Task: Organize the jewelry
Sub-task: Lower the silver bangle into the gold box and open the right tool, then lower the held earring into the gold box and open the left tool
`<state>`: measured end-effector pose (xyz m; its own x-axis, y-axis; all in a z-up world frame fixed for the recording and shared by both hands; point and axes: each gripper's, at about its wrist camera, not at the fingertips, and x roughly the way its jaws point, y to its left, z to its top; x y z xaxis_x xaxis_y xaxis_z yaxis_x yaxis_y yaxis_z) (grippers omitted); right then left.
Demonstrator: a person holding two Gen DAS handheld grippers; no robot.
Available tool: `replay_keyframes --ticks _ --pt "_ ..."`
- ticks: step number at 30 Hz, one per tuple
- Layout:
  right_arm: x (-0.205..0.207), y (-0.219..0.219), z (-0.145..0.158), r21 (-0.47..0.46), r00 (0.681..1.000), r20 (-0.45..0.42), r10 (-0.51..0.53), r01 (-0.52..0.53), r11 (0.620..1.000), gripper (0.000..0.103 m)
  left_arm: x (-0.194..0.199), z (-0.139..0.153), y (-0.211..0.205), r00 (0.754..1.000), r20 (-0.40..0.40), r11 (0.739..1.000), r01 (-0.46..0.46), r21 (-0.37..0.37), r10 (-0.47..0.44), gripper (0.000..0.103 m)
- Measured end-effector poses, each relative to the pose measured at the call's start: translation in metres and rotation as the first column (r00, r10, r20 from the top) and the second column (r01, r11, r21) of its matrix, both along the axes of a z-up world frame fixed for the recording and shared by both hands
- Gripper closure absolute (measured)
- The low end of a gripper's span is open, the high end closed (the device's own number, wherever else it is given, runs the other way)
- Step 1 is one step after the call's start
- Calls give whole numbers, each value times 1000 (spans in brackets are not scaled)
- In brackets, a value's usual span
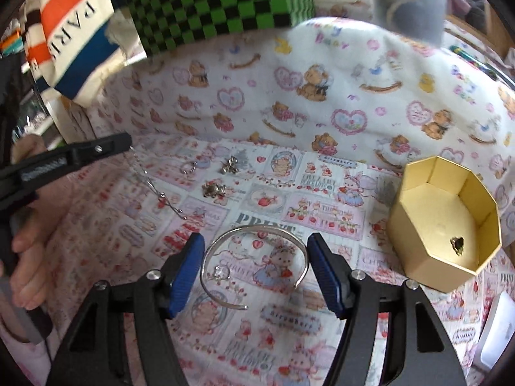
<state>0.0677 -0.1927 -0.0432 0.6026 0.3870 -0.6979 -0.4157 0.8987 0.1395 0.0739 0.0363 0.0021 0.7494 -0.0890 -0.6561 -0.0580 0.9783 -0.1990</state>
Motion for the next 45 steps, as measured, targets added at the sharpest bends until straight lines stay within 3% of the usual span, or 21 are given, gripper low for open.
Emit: replay_keyframes --ticks 7,11,14,15,19,24,35,40,45 --pt "-10 -25 20 112 997 71 -40 32 993 39 -7 9 -6 997 50 997 65 -33 -63 100" --pt "-13 -58 39 166 989 116 -90 70 984 39 -14 16 -17 992 100 996 81 29 -83 100" --pt "-10 -82 42 195 981 123 -150 124 973 39 -17 21 -21 993 52 994 110 1 -110 100" --pt "-7 -90 42 199 976 121 -181 155 968 39 -20 24 -23 992 35 993 121 3 -121 100" --pt "10 -119 35 220 961 49 -271 254 942 39 -35 46 -36 983 110 989 139 50 -144 100" --pt "29 -136 20 192 942 -17 -334 331 924 39 -34 73 -54 972 145 982 190 -14 -186 100" --pt "37 -134 15 155 939 -20 -344 343 927 39 -26 95 -112 959 156 971 225 76 -235 100" --pt "31 -150 23 223 942 -44 -333 334 916 38 -18 96 -124 957 142 967 244 73 -252 100" --pt "21 -172 32 294 923 -34 -384 376 879 38 -11 102 -142 945 156 958 283 50 -287 100"
